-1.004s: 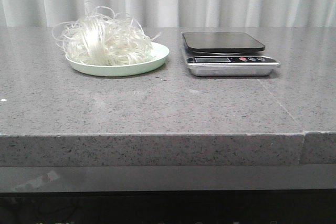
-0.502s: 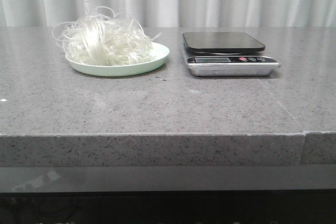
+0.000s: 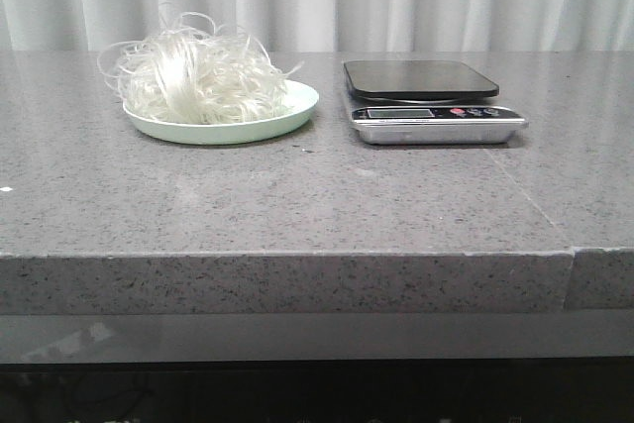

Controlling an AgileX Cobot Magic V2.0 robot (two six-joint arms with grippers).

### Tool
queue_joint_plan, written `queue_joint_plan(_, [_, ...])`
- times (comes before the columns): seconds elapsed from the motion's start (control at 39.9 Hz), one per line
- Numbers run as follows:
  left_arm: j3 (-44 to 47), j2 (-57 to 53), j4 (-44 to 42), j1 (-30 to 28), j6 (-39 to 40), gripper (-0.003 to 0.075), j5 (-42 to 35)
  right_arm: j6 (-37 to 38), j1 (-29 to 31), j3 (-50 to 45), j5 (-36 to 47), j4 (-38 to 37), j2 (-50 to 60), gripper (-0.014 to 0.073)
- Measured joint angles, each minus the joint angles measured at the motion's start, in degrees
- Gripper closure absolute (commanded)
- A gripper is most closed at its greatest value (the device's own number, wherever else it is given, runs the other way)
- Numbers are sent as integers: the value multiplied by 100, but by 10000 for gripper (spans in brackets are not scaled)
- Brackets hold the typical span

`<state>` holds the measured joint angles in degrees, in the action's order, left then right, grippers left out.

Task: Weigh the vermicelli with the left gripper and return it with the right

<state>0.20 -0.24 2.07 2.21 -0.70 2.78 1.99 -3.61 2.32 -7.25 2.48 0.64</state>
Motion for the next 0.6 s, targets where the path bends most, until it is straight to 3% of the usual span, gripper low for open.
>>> queue_joint_plan(0.23, [0, 0, 0, 0, 0, 564, 0, 0, 13, -383, 471, 48, 0, 436])
queue_joint_plan(0.6, [0, 0, 0, 0, 0, 564, 0, 0, 13, -383, 518, 56, 0, 436])
